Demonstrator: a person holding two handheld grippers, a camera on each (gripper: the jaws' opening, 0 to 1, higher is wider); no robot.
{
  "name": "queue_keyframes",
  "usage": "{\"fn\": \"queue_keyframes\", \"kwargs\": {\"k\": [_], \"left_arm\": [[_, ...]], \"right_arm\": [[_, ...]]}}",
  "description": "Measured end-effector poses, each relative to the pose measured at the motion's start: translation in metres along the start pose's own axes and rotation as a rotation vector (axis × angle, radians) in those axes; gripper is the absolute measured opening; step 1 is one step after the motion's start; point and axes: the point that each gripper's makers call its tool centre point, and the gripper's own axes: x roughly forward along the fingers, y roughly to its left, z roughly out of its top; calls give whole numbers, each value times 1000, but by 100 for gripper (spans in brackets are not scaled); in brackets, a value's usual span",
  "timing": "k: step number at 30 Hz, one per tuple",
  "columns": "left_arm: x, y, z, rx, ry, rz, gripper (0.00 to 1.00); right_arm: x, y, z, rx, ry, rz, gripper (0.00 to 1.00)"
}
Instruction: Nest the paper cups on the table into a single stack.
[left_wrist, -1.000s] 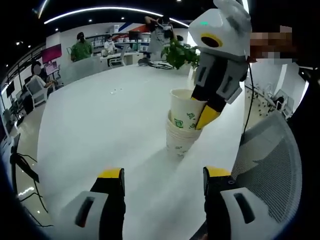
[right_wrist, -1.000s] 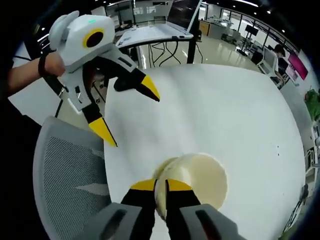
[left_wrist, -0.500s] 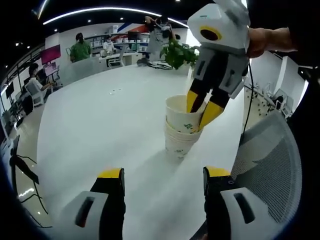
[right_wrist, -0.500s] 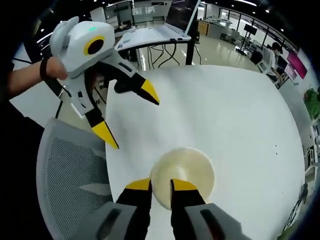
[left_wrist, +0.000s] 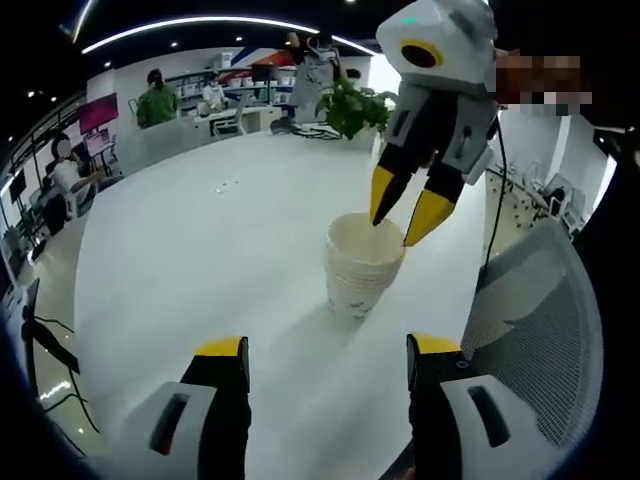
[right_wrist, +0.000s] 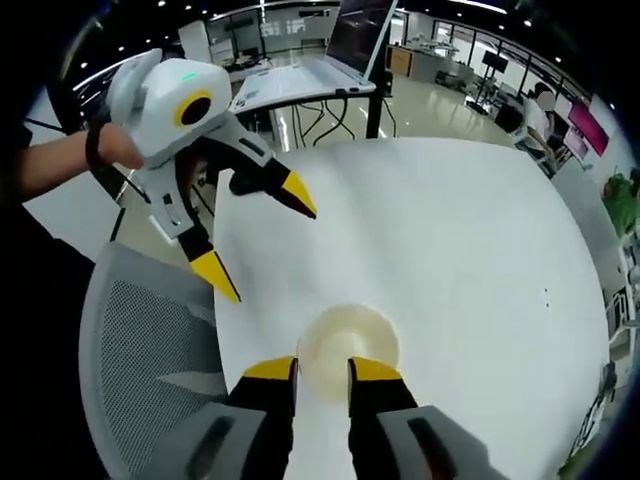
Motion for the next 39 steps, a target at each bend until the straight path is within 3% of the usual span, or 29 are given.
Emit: {"fn": "queue_keyframes", "kwargs": {"k": [10,16,23,28,39], "left_arm": [[-1,0,3,11,-2,-1,62],[-2,-4,3,16,2,-1,62],[2,-9,6,22,3,-13,63],[7,-13,8,37,10,-26,63],[15,-9,10,77,28,-39,64]], "right_arm": [[-10,5,0,19,-33,-7,23],[-17,-6,-1,35,-104,-50,47],[-21,-10,-25,100,-186,-98,58],[-22,-12,-38,132,-214,-110,61],[-17,-14,-46,165,-276,-133,63]]}}
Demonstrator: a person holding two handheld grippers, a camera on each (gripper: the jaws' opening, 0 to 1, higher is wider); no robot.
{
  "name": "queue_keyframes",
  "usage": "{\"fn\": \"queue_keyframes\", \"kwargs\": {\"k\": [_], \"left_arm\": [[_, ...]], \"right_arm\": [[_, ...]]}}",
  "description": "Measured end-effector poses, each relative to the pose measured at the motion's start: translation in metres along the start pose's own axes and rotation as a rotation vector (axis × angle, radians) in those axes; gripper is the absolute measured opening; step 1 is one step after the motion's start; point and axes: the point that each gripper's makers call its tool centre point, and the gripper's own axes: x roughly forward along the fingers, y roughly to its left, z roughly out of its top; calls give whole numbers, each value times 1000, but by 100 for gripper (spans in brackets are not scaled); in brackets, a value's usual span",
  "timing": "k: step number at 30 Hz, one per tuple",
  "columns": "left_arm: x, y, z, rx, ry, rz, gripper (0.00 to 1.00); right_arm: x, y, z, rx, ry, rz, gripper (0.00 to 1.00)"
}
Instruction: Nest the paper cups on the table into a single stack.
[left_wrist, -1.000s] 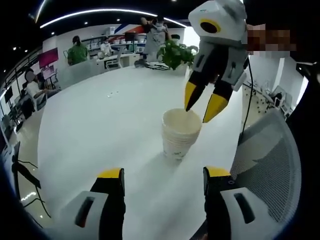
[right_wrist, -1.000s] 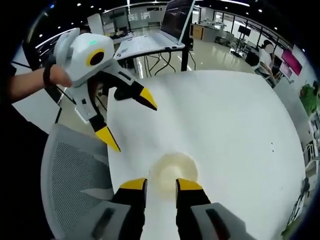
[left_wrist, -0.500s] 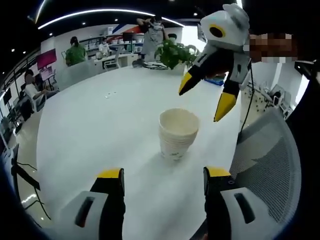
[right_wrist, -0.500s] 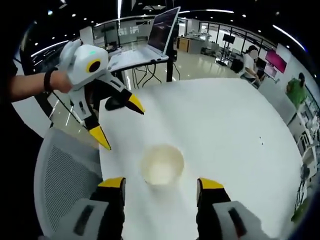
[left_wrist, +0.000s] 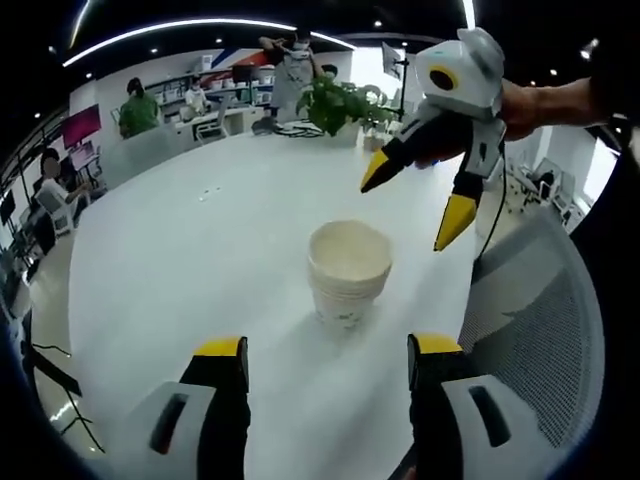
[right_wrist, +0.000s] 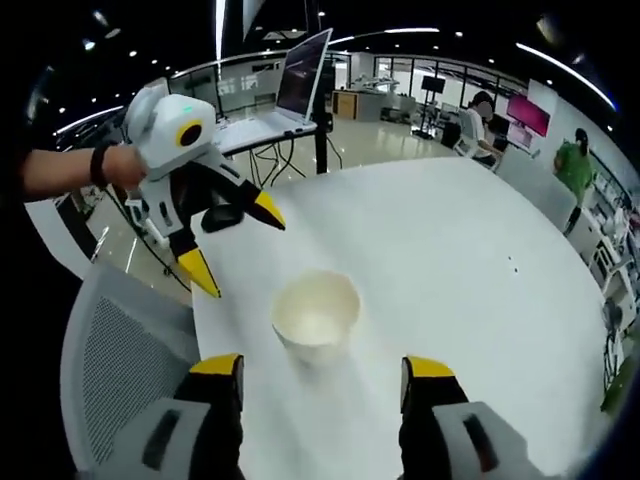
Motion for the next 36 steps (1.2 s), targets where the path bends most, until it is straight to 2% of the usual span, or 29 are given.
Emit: {"fn": "queue_keyframes", "kwargs": {"k": [4,6,12,15,17,21,28,33,36], "left_arm": [[4,-1,1,24,13,-13,64],[8,-4,2,39,19,-22,65],[24,-10,3,105,54,-61,66],[33,-9,4,121,59,-74,65],[39,-13,7,137,61,-85,65],[48,-20,10,193,78,-105,64],[61,-20,4,273,114,-136,62],[70,-21,6,301,110,-154,59],[71,-20,10,326,108,-157,54]], "right_arm": [[5,3,-3,-35,-5,-6,63],[9,0,-6,-85,-12,-19,63],[27,1,-8,-84,-44,5,62],[38,-3,-11,-107,-32,4,62],[38,1,-10,-157,-11,7,62],[42,4,-7,-181,-10,19,61],[48,7,-1,-231,-15,53,57],[53,7,-1,-290,21,62,53],[53,12,3,-287,0,88,48]]}}
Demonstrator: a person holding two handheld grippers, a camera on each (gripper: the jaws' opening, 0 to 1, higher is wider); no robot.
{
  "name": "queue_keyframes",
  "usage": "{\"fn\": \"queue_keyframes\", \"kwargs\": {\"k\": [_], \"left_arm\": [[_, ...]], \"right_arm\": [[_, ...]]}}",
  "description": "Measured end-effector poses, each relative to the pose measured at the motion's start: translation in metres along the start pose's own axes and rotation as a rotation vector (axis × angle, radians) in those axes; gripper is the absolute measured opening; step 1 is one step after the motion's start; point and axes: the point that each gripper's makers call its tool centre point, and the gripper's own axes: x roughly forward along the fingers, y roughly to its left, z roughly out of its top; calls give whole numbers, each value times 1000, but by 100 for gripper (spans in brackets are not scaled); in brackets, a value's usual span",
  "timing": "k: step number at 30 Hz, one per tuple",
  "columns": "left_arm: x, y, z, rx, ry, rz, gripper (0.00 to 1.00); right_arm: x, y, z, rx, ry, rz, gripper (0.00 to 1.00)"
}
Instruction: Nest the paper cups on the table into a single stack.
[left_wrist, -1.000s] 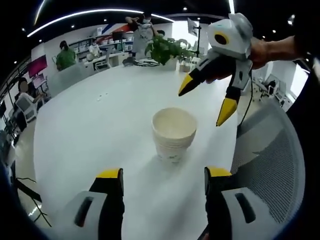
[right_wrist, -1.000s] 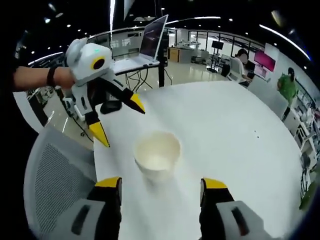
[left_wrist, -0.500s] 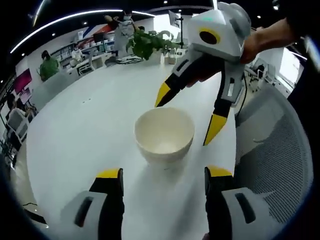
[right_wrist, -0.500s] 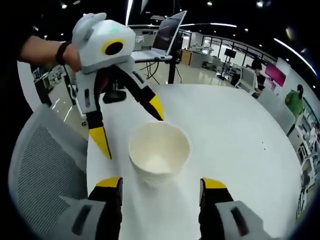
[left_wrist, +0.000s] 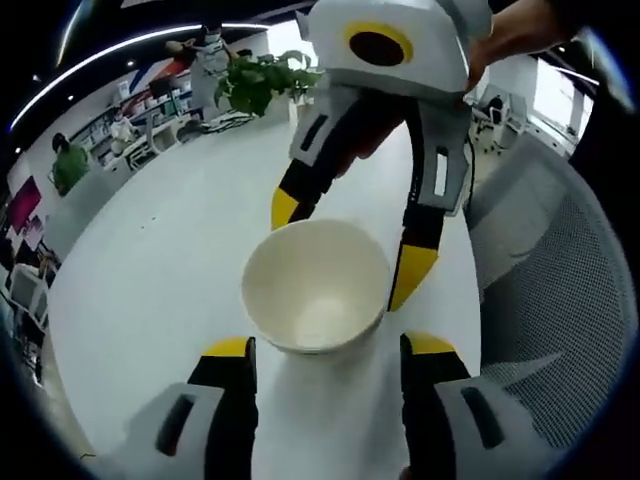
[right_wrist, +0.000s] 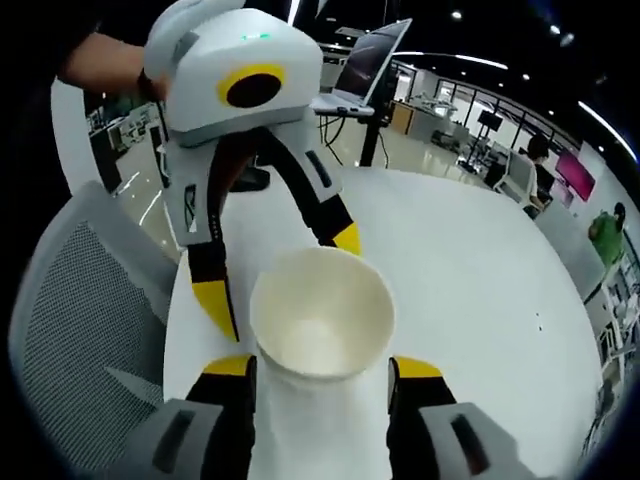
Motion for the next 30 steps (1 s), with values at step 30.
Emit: {"fn": "queue_keyframes", "kwargs": {"k": [30], "left_arm": [[9,49,34,33,-13,3,43]], "right_arm": [[8,-64,2,-20,8,-12,39]]}}
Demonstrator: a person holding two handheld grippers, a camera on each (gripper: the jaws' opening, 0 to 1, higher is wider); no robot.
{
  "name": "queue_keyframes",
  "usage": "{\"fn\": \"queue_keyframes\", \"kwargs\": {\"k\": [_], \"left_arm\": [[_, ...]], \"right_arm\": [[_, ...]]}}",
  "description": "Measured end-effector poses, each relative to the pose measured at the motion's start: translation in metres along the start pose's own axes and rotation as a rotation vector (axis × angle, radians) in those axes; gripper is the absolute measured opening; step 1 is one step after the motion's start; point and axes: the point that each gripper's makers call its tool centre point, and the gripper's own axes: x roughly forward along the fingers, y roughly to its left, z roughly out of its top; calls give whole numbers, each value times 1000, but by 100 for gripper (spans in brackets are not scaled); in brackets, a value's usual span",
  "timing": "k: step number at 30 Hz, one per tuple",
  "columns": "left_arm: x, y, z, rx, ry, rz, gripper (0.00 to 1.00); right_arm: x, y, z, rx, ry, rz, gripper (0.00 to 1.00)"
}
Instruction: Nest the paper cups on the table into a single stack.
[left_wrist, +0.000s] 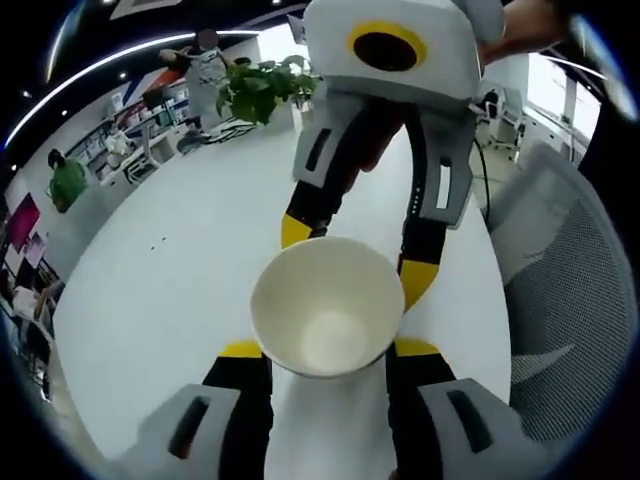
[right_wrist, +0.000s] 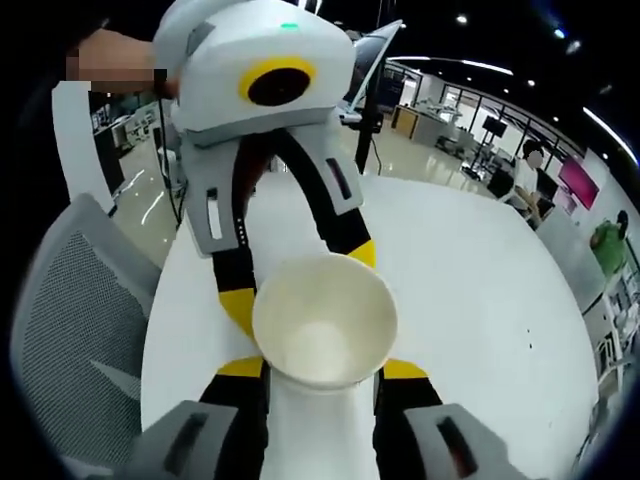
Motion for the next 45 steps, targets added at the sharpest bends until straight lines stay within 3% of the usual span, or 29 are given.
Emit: {"fn": "queue_keyframes", "kwargs": {"k": [10,16,29,36,45], "left_arm": [[17,29,4,-20,-2,-9,43],[22,32,-1,-31,8,-19,44],[19,34,-7,-47,12,-27,45],[12,38,-12,-65,24,-10,53],[-4,42,-18,-126,3,36,59]], "right_arm": [[6,-26,-6,28,22,-8,39],[6,-23,-7,27,32,-2,39],[8,-27,-5,32,28,1,39],[10,-28,-4,37,31,-9,44],[0,-27,-4,154,-9,-47,53]]}}
